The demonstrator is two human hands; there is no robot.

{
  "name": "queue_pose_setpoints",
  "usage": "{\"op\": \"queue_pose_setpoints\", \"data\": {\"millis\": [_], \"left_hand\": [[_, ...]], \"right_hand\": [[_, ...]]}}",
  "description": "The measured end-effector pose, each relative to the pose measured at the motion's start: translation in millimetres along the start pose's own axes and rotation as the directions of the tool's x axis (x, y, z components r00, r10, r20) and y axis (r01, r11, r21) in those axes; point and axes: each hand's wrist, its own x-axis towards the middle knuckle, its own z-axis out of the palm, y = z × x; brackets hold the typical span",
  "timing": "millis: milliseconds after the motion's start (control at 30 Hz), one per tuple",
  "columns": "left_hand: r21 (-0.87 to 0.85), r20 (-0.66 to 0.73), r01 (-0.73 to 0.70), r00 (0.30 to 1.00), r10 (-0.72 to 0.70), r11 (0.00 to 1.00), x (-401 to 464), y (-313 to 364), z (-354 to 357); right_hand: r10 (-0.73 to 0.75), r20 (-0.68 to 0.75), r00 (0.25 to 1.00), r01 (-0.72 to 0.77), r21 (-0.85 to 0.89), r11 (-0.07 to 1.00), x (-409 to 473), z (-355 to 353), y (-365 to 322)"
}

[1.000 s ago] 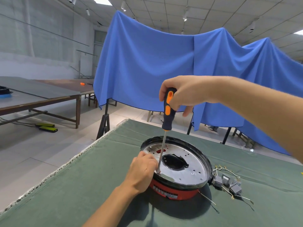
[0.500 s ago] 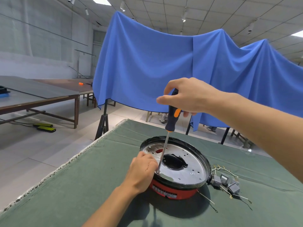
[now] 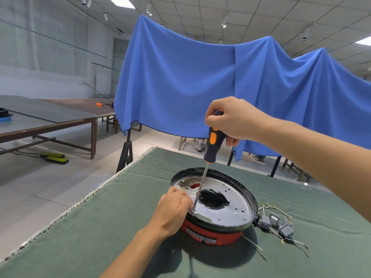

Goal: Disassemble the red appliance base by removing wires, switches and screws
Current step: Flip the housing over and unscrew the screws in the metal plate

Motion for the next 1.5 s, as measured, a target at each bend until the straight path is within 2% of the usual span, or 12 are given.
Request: {"op": "queue_pose_setpoints", "data": {"millis": [133,267,433,500,600,800,900,967,1067,1233,1367,1500], "left_hand": [[0.004,0.033,0.039,0.999,-0.039,0.999,2.2,-0.5,-3.6],[0.001,0.057,0.048,0.997,-0.048,0.999,3.9,-1.4,-4.4],[0.008,0.073,0.055,0.996,-0.056,0.998,3.5,-1.9,-4.3],[-0.01,0.072,0.063,0.995,-0.062,0.998,2.8,-1.8,-4.1],[-0.023,0.071,0.066,0.995,-0.064,0.998,2.2,-1.5,-4.2],[-0.009,0.052,0.046,0.998,-0.045,0.999,-0.2,0.4,-4.3],[-0.003,0.047,0.044,0.998,-0.044,0.999,-0.7,0.1,-4.0],[0.004,0.052,0.047,0.998,-0.047,0.999,-1.1,0.7,-4.1],[0.009,0.062,0.046,0.997,-0.047,0.999,-0.9,1.2,-4.2],[0.013,0.07,0.047,0.996,-0.048,0.999,-0.6,0.9,-4.7],[0.012,0.065,0.049,0.997,-0.049,0.999,-0.2,1.7,-4.9],[0.0,0.061,0.048,0.997,-0.048,0.999,-0.1,1.9,-4.9]], "right_hand": [[0.02,0.069,0.997,-0.017,-0.031,0.999,-2.2,-4.5,1.3],[0.006,0.016,1.0,-0.004,-0.114,0.993,-6.2,-4.3,4.2],[0.042,0.063,0.997,-0.04,-0.04,0.998,-9.3,-8.7,1.2],[0.091,0.065,0.994,-0.083,-0.124,0.989,-13.1,-8.0,-1.1],[0.108,-0.025,0.994,-0.111,-0.297,0.948,-13.9,-6.8,0.8],[0.116,0.115,0.987,-0.106,-0.087,0.991,-15.5,-11.3,5.3],[0.135,0.058,0.989,-0.126,-0.137,0.983,-16.1,-9.4,7.3],[0.101,0.027,0.995,-0.098,-0.079,0.992,-14.2,-10.3,9.7],[0.062,0.087,0.994,-0.061,-0.015,0.998,-15.8,-12.9,8.4],[0.048,0.016,0.999,-0.044,-0.191,0.981,-18.4,-7.3,10.6],[0.049,0.047,0.998,-0.047,-0.041,0.998,-16.8,-8.3,13.3],[0.047,-0.002,0.999,-0.047,-0.116,0.992,-17.8,-3.6,15.7]]}}
